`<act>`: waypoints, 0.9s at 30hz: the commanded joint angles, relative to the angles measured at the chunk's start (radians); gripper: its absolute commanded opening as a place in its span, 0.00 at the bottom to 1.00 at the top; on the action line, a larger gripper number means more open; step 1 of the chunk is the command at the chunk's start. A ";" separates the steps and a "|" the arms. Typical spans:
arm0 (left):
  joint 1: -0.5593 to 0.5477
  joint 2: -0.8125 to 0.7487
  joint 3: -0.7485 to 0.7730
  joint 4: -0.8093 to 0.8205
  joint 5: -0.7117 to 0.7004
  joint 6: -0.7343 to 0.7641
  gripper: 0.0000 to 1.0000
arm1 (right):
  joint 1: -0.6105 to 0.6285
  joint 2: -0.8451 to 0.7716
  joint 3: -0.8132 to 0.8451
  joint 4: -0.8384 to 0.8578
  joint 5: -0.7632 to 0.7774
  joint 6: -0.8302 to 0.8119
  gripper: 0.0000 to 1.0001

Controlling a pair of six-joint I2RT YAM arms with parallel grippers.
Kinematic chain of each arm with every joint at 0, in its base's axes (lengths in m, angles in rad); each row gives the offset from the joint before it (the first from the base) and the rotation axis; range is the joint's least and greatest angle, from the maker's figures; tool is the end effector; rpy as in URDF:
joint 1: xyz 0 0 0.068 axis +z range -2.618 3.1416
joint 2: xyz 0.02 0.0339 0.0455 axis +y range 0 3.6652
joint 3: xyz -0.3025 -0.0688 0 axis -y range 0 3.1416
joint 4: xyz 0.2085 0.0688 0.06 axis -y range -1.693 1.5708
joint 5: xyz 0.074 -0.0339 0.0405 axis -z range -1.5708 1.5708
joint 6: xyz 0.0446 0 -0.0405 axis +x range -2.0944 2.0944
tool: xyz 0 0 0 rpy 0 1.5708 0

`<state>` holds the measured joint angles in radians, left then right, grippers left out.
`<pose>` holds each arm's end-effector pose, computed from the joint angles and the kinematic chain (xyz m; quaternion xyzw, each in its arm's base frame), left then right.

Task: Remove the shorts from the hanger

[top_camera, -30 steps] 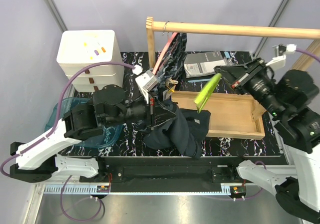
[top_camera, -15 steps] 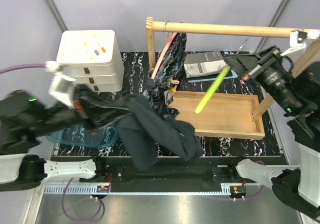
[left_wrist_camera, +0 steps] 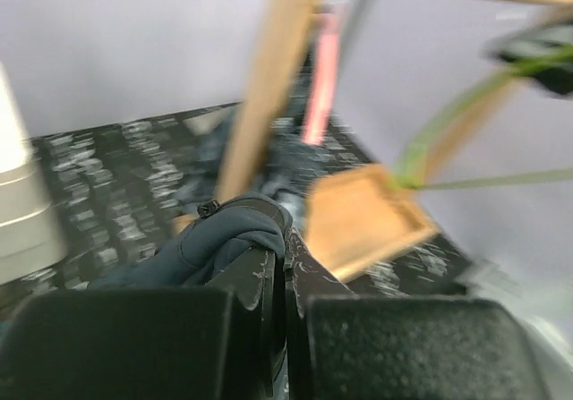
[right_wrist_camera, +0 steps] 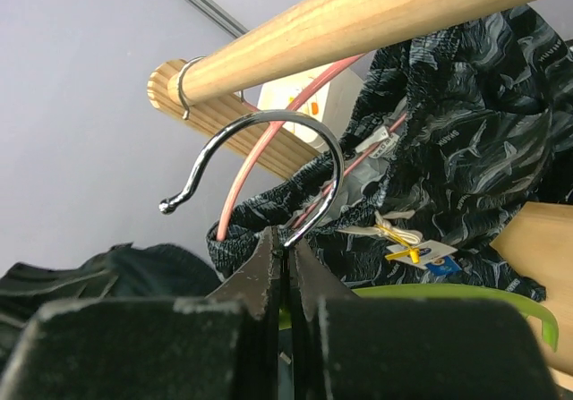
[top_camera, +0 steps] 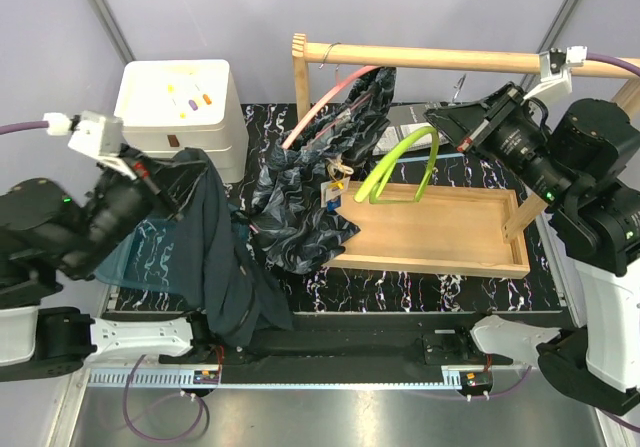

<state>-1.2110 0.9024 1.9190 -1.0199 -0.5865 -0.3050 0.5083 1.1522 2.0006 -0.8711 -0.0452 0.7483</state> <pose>0.0239 0.0065 0.5594 0.1133 0.6990 -0.3159 0.6315 0.0937 0.0545 0.5833 0.0699 0.7117 0.4238 0.5559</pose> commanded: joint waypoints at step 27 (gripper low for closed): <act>0.602 0.274 0.439 0.501 -0.114 0.385 0.00 | -0.004 0.119 0.173 -0.081 -0.131 -0.003 0.00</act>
<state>-0.6140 1.1831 2.3009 -0.7567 -0.6556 -0.0654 0.5079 1.2396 2.1067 -0.9604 -0.1246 0.7547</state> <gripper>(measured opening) 0.024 0.021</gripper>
